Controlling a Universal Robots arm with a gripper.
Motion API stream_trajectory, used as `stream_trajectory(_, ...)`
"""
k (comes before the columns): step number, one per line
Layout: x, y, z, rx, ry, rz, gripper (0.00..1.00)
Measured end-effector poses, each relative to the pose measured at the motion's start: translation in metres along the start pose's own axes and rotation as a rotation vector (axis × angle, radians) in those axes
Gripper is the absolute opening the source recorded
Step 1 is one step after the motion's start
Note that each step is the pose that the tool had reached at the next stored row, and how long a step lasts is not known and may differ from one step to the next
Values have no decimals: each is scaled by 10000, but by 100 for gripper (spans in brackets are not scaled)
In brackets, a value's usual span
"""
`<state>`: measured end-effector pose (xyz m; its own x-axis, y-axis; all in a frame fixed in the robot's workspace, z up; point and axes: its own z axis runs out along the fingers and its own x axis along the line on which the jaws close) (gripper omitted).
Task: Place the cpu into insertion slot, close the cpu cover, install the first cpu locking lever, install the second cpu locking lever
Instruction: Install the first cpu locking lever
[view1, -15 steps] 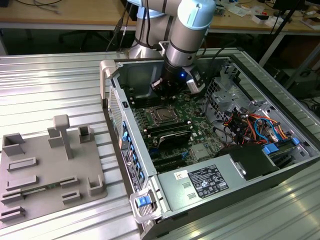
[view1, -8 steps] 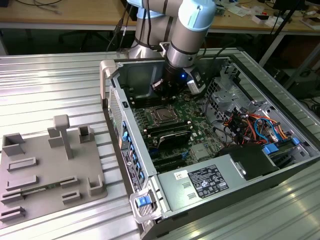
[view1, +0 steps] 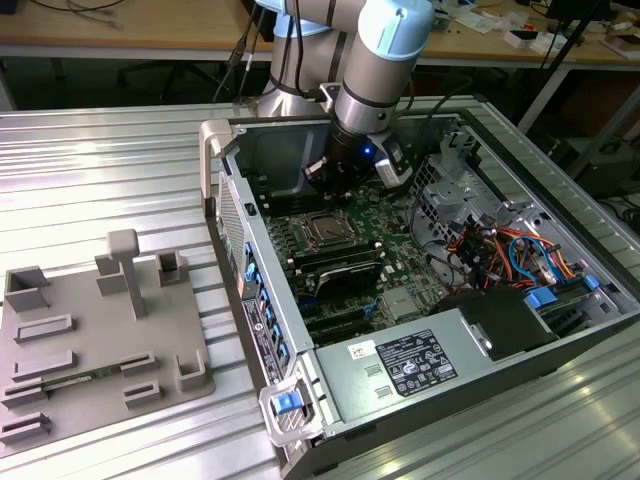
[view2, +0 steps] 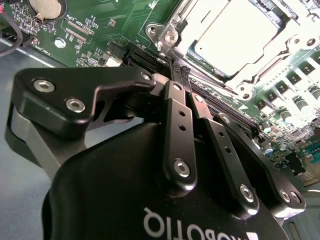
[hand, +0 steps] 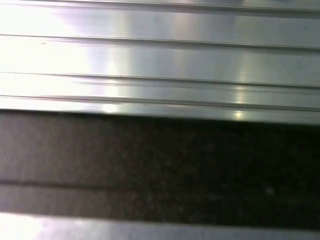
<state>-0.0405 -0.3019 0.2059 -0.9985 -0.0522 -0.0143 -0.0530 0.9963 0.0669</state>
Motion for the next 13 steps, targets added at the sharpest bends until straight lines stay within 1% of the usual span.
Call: stream_trajectory(13,2,-28,8,1,1,1,11)
